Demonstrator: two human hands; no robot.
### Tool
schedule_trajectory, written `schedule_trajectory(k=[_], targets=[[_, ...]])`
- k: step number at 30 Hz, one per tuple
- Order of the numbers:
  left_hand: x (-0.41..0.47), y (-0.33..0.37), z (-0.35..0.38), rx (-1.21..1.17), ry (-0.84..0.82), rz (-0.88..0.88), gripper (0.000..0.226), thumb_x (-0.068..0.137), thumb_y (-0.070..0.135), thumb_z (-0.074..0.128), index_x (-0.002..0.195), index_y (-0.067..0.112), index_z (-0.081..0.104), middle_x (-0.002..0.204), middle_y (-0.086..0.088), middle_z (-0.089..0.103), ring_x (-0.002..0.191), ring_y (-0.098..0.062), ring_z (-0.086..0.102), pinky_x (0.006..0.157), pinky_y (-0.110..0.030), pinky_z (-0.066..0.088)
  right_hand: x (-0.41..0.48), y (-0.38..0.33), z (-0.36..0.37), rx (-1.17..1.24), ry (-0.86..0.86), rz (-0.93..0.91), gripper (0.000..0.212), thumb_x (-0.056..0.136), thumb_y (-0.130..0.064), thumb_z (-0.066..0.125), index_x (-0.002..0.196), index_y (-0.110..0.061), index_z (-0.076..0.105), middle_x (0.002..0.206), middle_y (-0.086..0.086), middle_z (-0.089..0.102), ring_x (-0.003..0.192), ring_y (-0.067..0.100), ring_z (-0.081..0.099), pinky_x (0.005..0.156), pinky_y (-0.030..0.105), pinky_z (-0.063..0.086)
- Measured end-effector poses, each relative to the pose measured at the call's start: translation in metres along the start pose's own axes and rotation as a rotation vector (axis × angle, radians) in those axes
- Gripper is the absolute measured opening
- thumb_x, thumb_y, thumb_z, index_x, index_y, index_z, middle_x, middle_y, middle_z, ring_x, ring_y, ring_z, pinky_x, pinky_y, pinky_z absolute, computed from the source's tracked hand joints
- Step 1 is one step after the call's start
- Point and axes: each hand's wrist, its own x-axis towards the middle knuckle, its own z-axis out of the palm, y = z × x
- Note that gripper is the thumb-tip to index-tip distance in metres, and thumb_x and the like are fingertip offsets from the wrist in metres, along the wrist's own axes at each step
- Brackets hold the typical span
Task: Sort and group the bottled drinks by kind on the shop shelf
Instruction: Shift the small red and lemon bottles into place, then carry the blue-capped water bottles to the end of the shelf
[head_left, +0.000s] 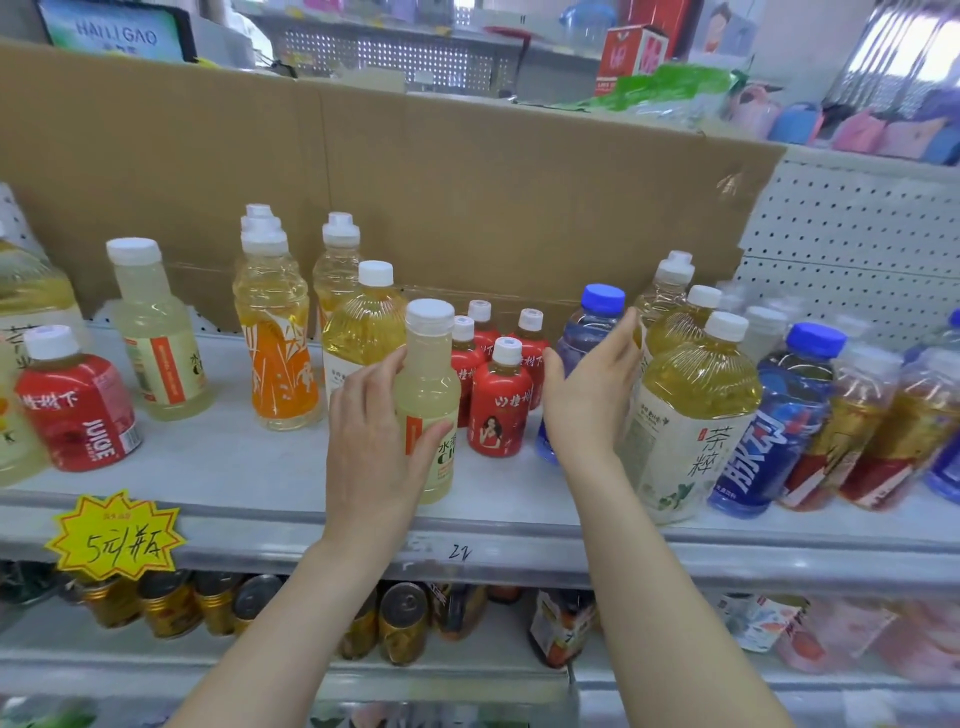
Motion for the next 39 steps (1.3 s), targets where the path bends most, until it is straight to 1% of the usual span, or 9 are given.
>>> schedule_trajectory(k=[11,15,18,22,25,27,29,32,39], targets=[[-0.023,0.022,-0.029,-0.196,-0.074,0.022,0.074,0.088,0.032,0.07,0.15,0.021,0.032,0.148,0.002,0.044,0.136,-0.014,0.038,0.113,-0.039,0.037,-0.044,-0.018,-0.049,0.2,-0.032,-0.181,0.079,0.092,-0.031,0.072,0.157,-0.023,0.027,0.146,-0.005,0.044,0.129,0.006,0.046,0.102,0.024,0.042],[-0.044,0.048,-0.029,-0.405,-0.36,0.054,0.077,0.085,0.06,0.062,0.151,0.04,0.027,0.143,0.019,0.047,0.132,0.0,0.044,0.107,-0.028,0.041,-0.065,-0.037,-0.087,0.334,-0.107,-0.184,0.07,0.091,-0.035,0.072,0.151,-0.028,0.035,0.135,-0.01,0.055,0.119,0.001,0.057,0.095,0.015,0.046],[-0.063,0.059,-0.022,-0.566,-0.569,-0.007,0.074,0.085,0.055,0.067,0.146,0.049,0.026,0.131,0.031,0.054,0.118,0.011,0.053,0.097,-0.022,0.047,-0.083,-0.033,-0.109,0.426,-0.186,-0.119,0.056,0.093,-0.029,0.072,0.137,-0.04,0.038,0.122,-0.024,0.057,0.109,-0.011,0.058,0.088,0.006,0.044],[-0.091,0.074,-0.011,-0.709,-0.721,-0.07,0.071,0.081,0.041,0.078,0.133,0.058,0.033,0.12,0.032,0.061,0.11,0.006,0.062,0.094,-0.03,0.051,-0.101,-0.007,-0.129,0.46,-0.249,-0.031,0.062,0.089,-0.04,0.072,0.141,-0.042,0.038,0.128,-0.028,0.056,0.121,-0.008,0.055,0.103,0.024,0.046],[-0.109,0.092,0.0,-0.762,-0.699,-0.118,0.07,0.083,0.033,0.079,0.132,0.053,0.034,0.12,0.033,0.061,0.109,0.007,0.062,0.094,-0.025,0.05,-0.102,0.014,-0.144,0.456,-0.348,0.0,0.072,0.083,-0.056,0.068,0.147,-0.041,0.038,0.134,-0.02,0.057,0.125,0.001,0.056,0.106,0.038,0.049],[-0.12,0.101,0.009,-0.826,-0.672,-0.18,0.071,0.081,0.04,0.08,0.135,0.048,0.035,0.12,0.03,0.063,0.11,0.004,0.064,0.093,-0.025,0.049,-0.092,0.027,-0.161,0.423,-0.384,-0.001,0.069,0.085,-0.062,0.065,0.146,-0.043,0.04,0.128,-0.018,0.059,0.115,-0.001,0.06,0.095,0.028,0.053],[-0.128,0.109,0.02,-0.876,-0.625,-0.261,0.074,0.074,0.047,0.078,0.135,0.046,0.037,0.12,0.026,0.065,0.11,0.001,0.065,0.09,-0.023,0.05,-0.067,0.049,-0.181,0.389,-0.207,-0.009,0.06,0.092,-0.052,0.066,0.145,-0.033,0.045,0.118,-0.016,0.061,0.106,-0.001,0.062,0.086,0.018,0.051],[-0.132,0.119,0.036,-0.951,-0.487,-0.401,0.064,0.072,0.025,0.076,0.128,0.037,0.047,0.107,0.021,0.072,0.098,0.003,0.069,0.076,-0.013,0.052,-0.013,0.092,-0.201,0.074,0.117,-0.089,0.061,0.093,-0.039,0.069,0.145,-0.019,0.044,0.123,-0.009,0.054,0.115,0.015,0.059,0.098,0.031,0.049],[-0.14,0.135,0.053,-0.928,-0.307,-0.471,0.058,0.076,0.015,0.077,0.125,0.031,0.05,0.1,0.022,0.072,0.095,0.004,0.068,0.075,-0.006,0.049,0.041,0.144,-0.169,-0.201,-0.074,-0.118,0.088,0.091,-0.048,0.069,0.157,-0.014,0.022,0.142,0.013,0.054,0.127,0.034,0.053,0.103,0.048,0.048]])
